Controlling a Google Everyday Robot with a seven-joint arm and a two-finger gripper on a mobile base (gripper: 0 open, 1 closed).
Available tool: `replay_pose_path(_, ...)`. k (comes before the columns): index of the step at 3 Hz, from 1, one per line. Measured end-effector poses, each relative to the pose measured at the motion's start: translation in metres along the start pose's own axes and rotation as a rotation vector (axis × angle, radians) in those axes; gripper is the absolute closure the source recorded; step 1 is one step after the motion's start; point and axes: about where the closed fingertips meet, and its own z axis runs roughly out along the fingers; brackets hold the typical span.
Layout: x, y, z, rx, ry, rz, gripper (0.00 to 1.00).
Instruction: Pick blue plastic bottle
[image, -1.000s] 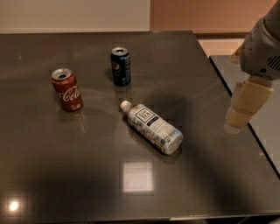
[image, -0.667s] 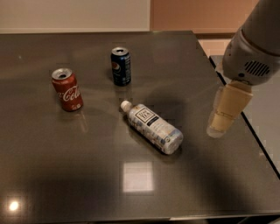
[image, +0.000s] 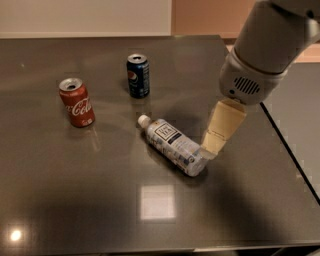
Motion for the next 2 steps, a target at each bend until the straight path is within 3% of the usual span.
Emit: replay_pose_path(2,-0.052,0.013,0.026,-0.014,0.013,0.025,0.0)
